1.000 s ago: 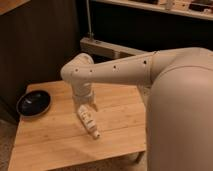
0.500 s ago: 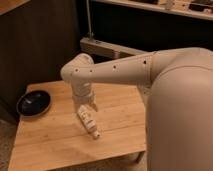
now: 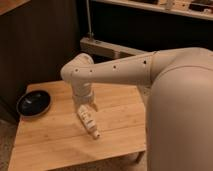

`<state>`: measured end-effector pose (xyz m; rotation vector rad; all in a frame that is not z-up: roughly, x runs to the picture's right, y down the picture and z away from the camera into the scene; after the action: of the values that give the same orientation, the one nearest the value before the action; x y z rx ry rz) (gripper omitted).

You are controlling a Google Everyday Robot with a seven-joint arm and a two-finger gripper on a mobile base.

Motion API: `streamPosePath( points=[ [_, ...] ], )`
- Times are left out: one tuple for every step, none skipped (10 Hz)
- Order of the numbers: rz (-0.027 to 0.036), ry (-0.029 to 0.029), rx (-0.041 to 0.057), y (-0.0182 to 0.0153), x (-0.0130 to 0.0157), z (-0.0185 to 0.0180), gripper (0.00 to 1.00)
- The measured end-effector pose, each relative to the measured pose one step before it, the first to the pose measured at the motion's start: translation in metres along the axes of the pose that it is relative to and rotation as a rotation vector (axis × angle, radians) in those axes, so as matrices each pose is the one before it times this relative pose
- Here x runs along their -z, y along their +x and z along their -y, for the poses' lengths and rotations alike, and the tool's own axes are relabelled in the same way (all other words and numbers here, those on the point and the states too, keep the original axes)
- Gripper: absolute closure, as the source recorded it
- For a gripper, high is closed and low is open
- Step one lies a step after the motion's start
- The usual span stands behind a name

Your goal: Place the bottle in the ceramic bowl

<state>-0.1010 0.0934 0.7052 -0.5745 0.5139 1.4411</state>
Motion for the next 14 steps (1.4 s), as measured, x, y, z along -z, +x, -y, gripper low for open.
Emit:
streamPosePath(
  points=[
    [-0.00005,-0.00001,-0.00004,0.00002,-0.00001,0.00000,0.35],
    [0.00005,-0.00001,0.00096,-0.00001,0.00003,0.00001,0.35],
    [-0.00001,0.00003,-0.00003,0.00002,0.00000,-0.00001,0.35],
    [0.00002,0.00008,-0.00013,0.00002,-0.00001,0.00006,0.35],
    [0.00031,-0.00015,0.00056,0.00020,-0.00046,0.00012,0.35],
    [0.01442,-0.02137,0.01548,-0.00014,-0.00188,-0.00093,0.35],
    [0.02952,-0.05411,0.03124,0.00085,-0.00679,0.00288,0.35],
    [0.02763,-0.05649,0.01762,0.00011,-0.00912,0.00897,0.35],
    [0.02989,-0.05492,0.02173,0.00431,-0.00659,0.00277,0.35],
    [0.02582,-0.02462,0.02788,0.00357,-0.00400,0.00201,0.35],
    [0.02122,-0.01691,0.02198,0.00334,-0.00212,0.00366,0.35],
    [0.00311,-0.00258,0.02828,0.00165,-0.00404,-0.00630,0.35],
    [-0.00054,0.00219,0.01826,-0.00105,-0.00400,-0.00507,0.35],
    [-0.00007,0.00543,0.00987,-0.00168,-0.00264,-0.00172,0.35]
  ],
)
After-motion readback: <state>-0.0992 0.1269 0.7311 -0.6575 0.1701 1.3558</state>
